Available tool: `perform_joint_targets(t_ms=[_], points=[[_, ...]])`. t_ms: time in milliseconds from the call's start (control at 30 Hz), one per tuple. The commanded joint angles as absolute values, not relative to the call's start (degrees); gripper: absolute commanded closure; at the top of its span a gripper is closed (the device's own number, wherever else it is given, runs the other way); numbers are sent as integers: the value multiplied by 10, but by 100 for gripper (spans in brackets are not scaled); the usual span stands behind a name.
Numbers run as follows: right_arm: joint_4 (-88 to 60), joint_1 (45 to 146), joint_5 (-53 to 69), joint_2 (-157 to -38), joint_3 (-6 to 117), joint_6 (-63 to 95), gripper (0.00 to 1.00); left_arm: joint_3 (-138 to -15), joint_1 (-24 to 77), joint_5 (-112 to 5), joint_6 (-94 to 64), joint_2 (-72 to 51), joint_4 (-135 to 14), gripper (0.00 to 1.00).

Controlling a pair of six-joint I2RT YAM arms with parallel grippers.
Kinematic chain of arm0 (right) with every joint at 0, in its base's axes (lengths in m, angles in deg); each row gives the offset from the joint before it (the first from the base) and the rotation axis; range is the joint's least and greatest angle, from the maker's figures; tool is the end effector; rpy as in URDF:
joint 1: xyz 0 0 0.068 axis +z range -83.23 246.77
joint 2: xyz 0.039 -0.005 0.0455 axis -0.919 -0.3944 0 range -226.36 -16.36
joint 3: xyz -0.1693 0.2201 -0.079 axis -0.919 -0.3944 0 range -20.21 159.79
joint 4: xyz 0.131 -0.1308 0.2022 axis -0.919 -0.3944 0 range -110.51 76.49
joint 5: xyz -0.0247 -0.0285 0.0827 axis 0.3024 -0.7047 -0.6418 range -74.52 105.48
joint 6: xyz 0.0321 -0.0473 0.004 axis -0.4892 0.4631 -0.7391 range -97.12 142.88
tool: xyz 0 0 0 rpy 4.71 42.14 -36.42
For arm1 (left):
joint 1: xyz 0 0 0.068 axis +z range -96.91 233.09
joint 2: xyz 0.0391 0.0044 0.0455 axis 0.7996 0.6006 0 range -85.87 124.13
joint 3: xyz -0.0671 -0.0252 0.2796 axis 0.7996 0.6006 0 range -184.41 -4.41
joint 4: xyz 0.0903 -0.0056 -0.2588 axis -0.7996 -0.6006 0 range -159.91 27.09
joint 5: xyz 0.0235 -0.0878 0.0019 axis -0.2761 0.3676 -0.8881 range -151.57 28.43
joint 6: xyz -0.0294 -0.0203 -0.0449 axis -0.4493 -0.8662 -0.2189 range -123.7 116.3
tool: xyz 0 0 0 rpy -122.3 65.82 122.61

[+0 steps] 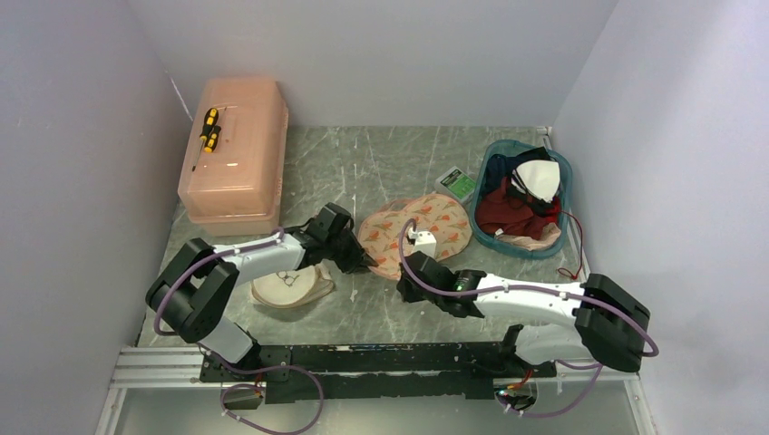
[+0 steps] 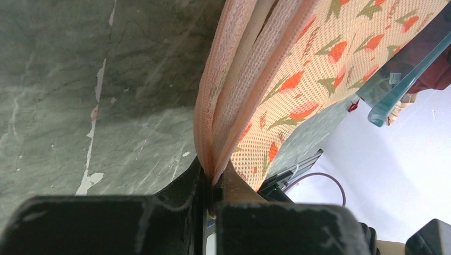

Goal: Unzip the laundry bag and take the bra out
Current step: Unzip the laundry bag at the center of the board.

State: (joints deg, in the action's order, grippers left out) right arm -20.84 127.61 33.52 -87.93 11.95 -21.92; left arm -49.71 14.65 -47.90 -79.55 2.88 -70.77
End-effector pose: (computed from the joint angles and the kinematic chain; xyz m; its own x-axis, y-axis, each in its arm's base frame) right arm 0.1310 0.2089 0.1798 -0.7641 0.0057 -0.6451 -0.2658 0.9083 0.3229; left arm 0.2398 -0.2025 0.1709 -0.8474 -0.5303 0.0261 -0.4169 0.6341 -0.6512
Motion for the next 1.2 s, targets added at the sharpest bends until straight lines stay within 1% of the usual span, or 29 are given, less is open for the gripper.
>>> perform_joint_targets(t_ms=[0, 67, 100, 133, 167, 200, 300, 333, 400, 500, 567, 667, 800, 967, 1067, 1167], points=[[-217, 1278, 340, -839, 117, -199, 84, -477, 156, -502, -781, -5, -700, 93], [-222, 1278, 332, -817, 120, -190, 59, -464, 156, -493, -778, -19, -689, 80], [-232, 1278, 330, -808, 124, -186, 51, -458, 156, -489, -776, -28, -684, 72], [-242, 1278, 330, -797, 129, -183, 46, -451, 156, -484, -775, -38, -681, 63], [-253, 1278, 328, -788, 133, -177, 41, -447, 155, -483, -771, -49, -683, 54], [-267, 1278, 327, -777, 137, -174, 39, -444, 155, -481, -764, -62, -691, 47], [-287, 1278, 332, -743, 140, -164, 36, -455, 153, -505, -714, -113, -770, 32], [-287, 1278, 337, -731, 138, -161, 36, -463, 153, -519, -695, -134, -802, 28], [-280, 1278, 354, -707, 126, -162, 35, -479, 153, -558, -654, -175, -859, 25], [-237, 1278, 391, -656, 83, -170, 35, -495, 156, -611, -588, -221, -887, 25], [-191, 1277, 403, -623, 44, -175, 31, -504, 157, -615, -535, -222, -869, 26], [-125, 1276, 404, -592, -5, -180, 28, -518, 158, -641, -478, -184, -837, 27], [-109, 1275, 415, -578, -33, -194, 27, -536, 170, -603, -430, -127, -773, 27], [-160, 1275, 448, -590, -29, -226, 28, -557, 220, -572, -429, -49, -754, 28], [-205, 1272, 485, -601, -27, -274, 25, -556, 238, -541, -425, -19, -720, 28], [-177, 1258, 470, -588, -46, -284, 22, -565, 239, -514, -409, -3, -697, 28]])
